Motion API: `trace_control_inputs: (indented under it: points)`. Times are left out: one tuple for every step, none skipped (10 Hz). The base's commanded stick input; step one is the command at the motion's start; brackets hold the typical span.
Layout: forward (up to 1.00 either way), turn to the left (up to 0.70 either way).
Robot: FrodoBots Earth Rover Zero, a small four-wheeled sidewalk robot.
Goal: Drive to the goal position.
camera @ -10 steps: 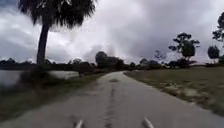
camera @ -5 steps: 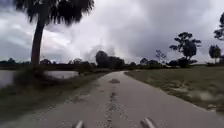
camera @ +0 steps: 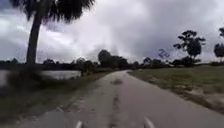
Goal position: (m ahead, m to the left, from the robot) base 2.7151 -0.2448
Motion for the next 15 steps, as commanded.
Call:
trace_control_inputs:
  points:
    - [0.70, 0.00]
    - [0.70, 0.00]
    - [0.70, 0.00]
    - [0.70, 0.00]
    - [0.70, 0.00]
    - [0.70, 0.00]
    - [0.70, 0.00]
    - [0.70, -0.17]
    - [0.70, -0.35]
    - [0.70, -0.35]
    - [0.70, -0.35]
    - [0.70, -0.35]
    - [0.70, -0.21]
    - [0.70, -0.03]
    - [0.70, 0.00]
